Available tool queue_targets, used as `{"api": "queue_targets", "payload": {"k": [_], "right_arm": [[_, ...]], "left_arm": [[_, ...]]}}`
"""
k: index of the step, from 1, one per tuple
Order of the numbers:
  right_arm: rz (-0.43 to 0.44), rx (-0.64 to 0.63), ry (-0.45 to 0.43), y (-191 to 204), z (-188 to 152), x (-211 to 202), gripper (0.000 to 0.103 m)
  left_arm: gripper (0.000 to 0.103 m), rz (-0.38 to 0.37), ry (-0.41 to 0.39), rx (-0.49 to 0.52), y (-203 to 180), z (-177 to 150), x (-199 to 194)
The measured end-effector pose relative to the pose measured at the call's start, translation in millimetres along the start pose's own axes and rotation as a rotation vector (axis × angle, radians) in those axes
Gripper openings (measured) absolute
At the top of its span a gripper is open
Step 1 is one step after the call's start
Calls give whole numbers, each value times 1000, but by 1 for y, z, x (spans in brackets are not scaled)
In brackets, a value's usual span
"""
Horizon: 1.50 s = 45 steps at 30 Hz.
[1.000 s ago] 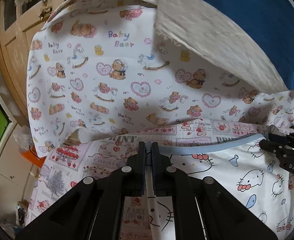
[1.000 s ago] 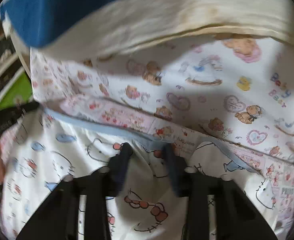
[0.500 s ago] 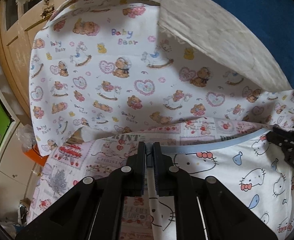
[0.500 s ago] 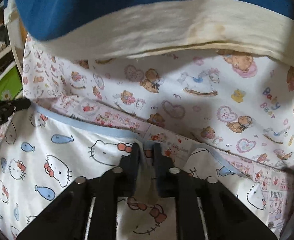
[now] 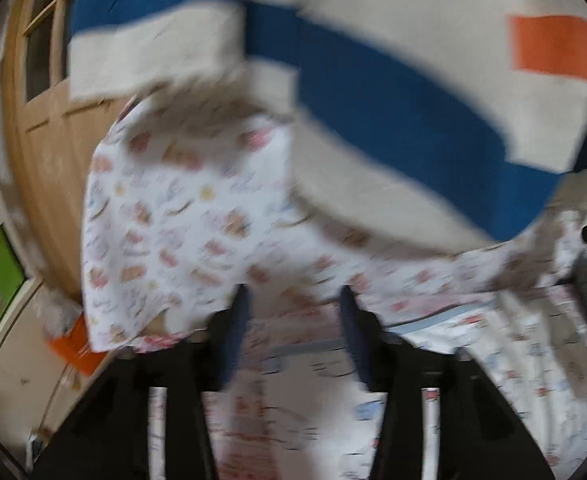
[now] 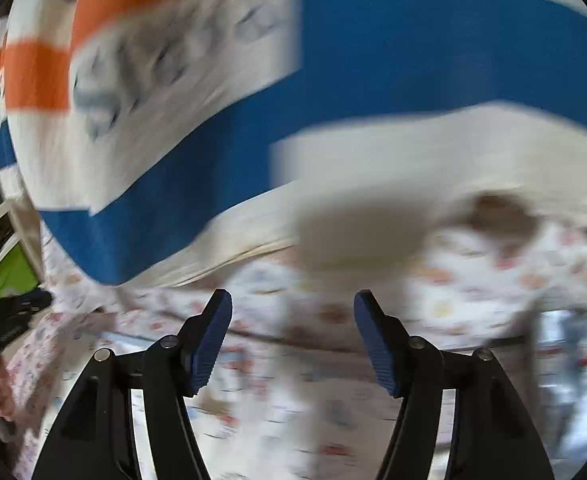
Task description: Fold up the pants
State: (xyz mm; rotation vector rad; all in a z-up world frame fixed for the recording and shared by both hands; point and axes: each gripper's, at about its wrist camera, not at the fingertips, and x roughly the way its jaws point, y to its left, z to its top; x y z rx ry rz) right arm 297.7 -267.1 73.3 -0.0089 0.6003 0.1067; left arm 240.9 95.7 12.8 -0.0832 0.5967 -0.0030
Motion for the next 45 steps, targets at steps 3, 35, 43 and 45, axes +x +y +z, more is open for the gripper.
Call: {"api": "queue_targets", "payload": {"k": [3, 35, 43, 45], "right_arm": [[-95, 9, 3, -45, -9, -21, 65], [-83, -13, 321, -109, -112, -2, 61], [-48, 22, 392, -114, -123, 19, 8], [-108, 16, 328, -115, -117, 10, 4]], "left_arm": [[54, -96, 57, 40, -36, 9, -1], [1, 61, 209, 257, -210, -14, 54], [1, 9, 286, 213, -205, -28, 79], [1, -49, 274, 178, -202, -27, 80]]}}
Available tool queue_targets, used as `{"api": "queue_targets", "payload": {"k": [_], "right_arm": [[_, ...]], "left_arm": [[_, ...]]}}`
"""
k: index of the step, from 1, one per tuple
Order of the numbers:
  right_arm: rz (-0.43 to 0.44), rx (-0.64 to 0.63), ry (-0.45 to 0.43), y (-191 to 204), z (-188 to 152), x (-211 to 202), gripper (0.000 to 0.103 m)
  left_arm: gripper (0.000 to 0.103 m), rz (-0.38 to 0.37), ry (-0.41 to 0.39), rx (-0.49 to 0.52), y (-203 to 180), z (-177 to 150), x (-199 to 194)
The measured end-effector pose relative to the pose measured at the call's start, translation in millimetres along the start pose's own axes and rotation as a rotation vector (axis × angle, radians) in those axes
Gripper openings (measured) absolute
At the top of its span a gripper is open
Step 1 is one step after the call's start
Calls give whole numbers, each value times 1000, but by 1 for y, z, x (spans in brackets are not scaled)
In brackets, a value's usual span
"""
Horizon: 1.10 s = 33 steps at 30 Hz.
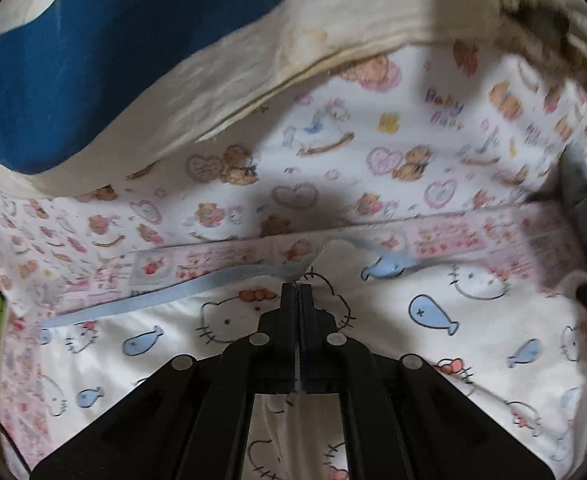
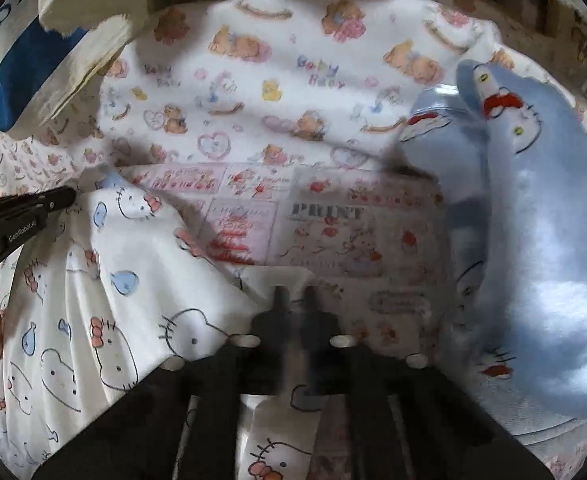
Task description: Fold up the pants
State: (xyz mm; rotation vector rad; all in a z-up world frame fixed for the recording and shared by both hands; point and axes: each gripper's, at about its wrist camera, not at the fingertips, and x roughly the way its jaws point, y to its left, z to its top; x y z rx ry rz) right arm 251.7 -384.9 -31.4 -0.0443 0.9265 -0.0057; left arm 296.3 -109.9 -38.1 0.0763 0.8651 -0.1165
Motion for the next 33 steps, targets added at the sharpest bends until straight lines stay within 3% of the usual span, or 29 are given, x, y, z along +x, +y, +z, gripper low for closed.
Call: {"api": "queue_targets", "payload": {"k": [2, 5, 10, 15, 18, 20, 22, 25, 26, 27, 29, 32, 33], "right_arm": [[-83, 7, -104, -2, 4, -25, 4], [-6, 22, -156, -7, 9, -56, 4], [156, -89, -87, 15, 0, -82, 4], [301, -217, 45, 61, -56, -76, 4], [267, -302, 106, 82, -99, -73, 4], [198, -321, 48, 86, -118, -88, 4], [193, -266, 20, 78, -123, -105, 5], [178, -171, -56, 61, -112, -126, 25], [168, -152, -78, 54, -105, -129, 46], [162, -124, -113, 47, -99, -134, 61], [184, -92, -127, 38, -90, -134, 61], [248, -52, -53, 31, -80, -118, 60], [265, -42, -31, 30, -83, -116, 54]], "left_arm": [[1, -88, -5, -36, 5, 1, -2], [1, -122, -26, -40, 5, 4, -7], [1, -153, -51, -18, -3, 4, -13], [1, -168, -75, -31, -1, 4, -16], [1, -178, -81, -38, 3, 4, -15], [1, -194, -84, -41, 4, 3, -15], [1, -203, -95, -31, 1, 3, -18], [1, -205, -119, -16, -4, 2, -25], [1, -204, -124, -15, -5, 1, -27], [1, -203, -128, -16, -5, 1, -28], [1, -208, -131, -28, -2, 1, -30], [1, -209, -133, -51, 4, 3, -28], [1, -205, -134, -55, 5, 3, -27]]}}
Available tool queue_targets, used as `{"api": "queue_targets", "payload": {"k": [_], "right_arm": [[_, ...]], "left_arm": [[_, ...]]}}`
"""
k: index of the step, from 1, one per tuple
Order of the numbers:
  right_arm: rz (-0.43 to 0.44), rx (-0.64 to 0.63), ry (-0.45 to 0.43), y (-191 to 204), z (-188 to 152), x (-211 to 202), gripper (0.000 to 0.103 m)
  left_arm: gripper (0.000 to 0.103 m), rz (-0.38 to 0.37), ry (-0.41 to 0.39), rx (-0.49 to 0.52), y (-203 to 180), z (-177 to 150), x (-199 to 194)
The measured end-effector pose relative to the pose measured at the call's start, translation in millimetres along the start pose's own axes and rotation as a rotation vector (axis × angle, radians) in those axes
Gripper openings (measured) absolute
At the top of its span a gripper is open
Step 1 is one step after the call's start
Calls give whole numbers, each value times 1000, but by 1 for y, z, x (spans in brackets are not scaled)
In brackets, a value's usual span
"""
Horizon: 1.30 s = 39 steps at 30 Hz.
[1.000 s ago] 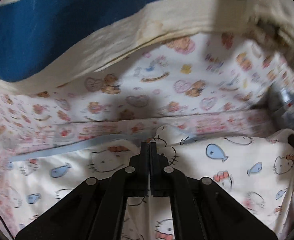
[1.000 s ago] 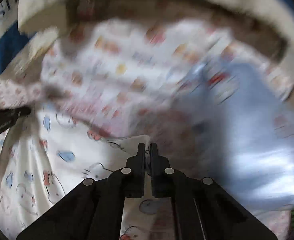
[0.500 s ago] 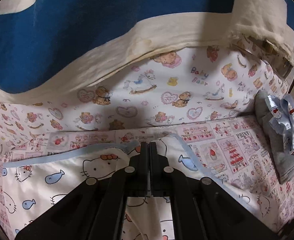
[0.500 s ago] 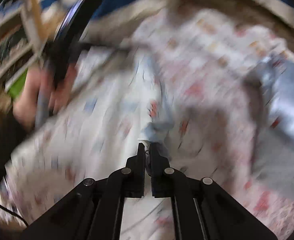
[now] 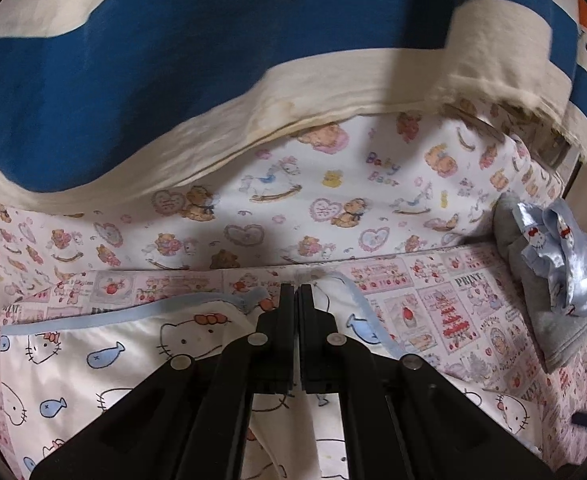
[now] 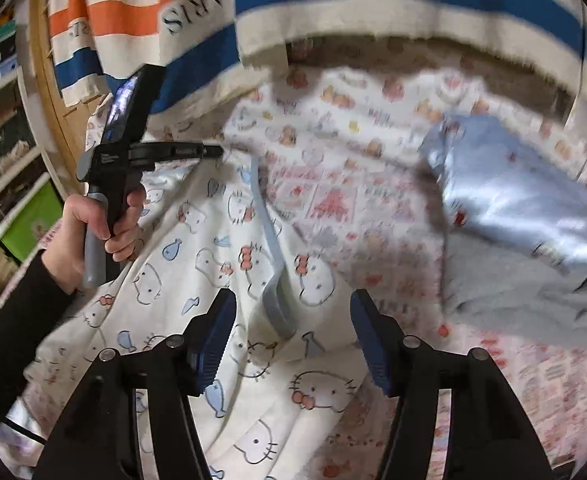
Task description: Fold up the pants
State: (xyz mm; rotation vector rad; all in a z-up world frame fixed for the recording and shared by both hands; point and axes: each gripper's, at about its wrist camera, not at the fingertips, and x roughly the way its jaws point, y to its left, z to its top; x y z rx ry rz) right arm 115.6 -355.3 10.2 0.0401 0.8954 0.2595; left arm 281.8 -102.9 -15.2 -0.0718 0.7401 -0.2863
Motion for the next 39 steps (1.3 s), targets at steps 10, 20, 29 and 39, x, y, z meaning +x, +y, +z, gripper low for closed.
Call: {"api": "queue_targets", "payload": {"k": [10, 20, 29, 39], "right_arm": [[53, -40, 78, 16, -21, 33, 26], [33, -294, 103, 76, -45, 24, 21], [-1, -50, 58, 32, -18, 29, 29], [39, -40, 99, 24, -16, 58, 43]], "left_arm": [[1, 22, -27, -16, 4, -1, -4], [1, 19, -39, -52, 14, 1, -7], [1, 21, -39, -44, 12, 0, -6], [2, 22, -38, -26, 9, -1, -5]]}}
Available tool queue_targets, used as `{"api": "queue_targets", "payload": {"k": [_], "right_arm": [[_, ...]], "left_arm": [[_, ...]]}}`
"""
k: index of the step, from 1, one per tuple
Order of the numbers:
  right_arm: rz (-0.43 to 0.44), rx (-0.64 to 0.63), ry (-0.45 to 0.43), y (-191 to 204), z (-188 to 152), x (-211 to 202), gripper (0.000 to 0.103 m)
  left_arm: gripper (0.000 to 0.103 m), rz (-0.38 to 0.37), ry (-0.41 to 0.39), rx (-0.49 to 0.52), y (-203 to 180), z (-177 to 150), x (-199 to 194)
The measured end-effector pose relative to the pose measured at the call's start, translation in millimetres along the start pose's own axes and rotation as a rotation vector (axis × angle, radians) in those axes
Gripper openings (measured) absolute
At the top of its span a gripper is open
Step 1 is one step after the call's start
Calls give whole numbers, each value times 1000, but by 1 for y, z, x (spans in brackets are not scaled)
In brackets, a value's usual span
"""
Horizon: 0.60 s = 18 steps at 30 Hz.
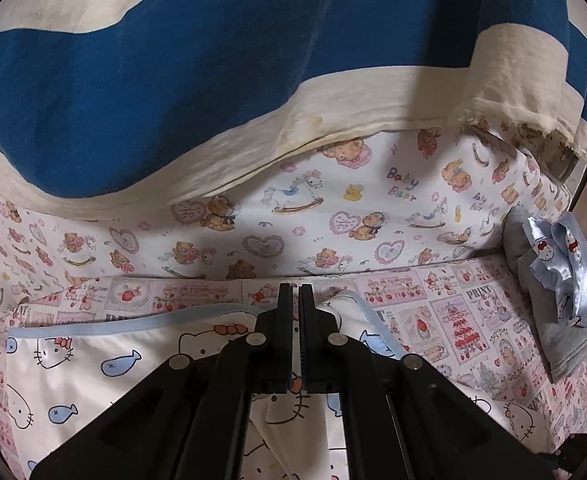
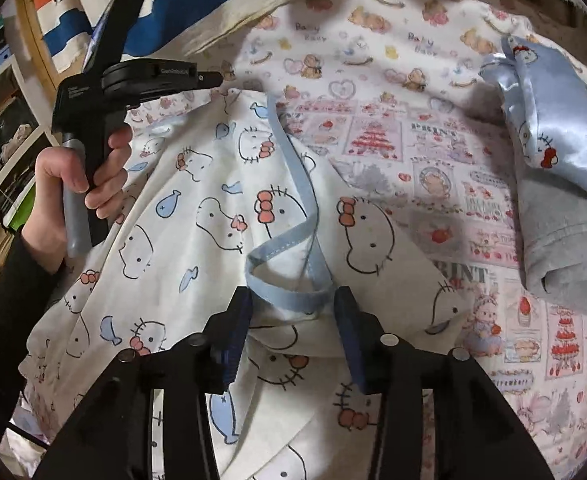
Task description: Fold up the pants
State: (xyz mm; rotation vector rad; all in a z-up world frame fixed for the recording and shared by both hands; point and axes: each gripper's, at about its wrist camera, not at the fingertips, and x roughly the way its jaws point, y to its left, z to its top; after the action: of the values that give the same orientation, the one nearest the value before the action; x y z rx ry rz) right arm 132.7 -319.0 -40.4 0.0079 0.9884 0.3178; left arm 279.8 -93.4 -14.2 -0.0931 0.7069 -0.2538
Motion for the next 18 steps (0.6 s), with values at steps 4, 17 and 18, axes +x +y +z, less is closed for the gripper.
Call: {"api": "queue_targets", "payload": {"k": [4, 17, 18], "right_arm": [[-52, -44, -15, 10, 1, -2, 7], [-707, -189, -291, -10, 84, -41, 6], [-730, -185, -295, -14, 91, -38, 6]], "left_arm": [[2, -5, 2, -15, 4, 1, 0], [2, 3, 1, -10, 2, 0, 2], [3, 2, -1, -9, 2, 1, 1]]}}
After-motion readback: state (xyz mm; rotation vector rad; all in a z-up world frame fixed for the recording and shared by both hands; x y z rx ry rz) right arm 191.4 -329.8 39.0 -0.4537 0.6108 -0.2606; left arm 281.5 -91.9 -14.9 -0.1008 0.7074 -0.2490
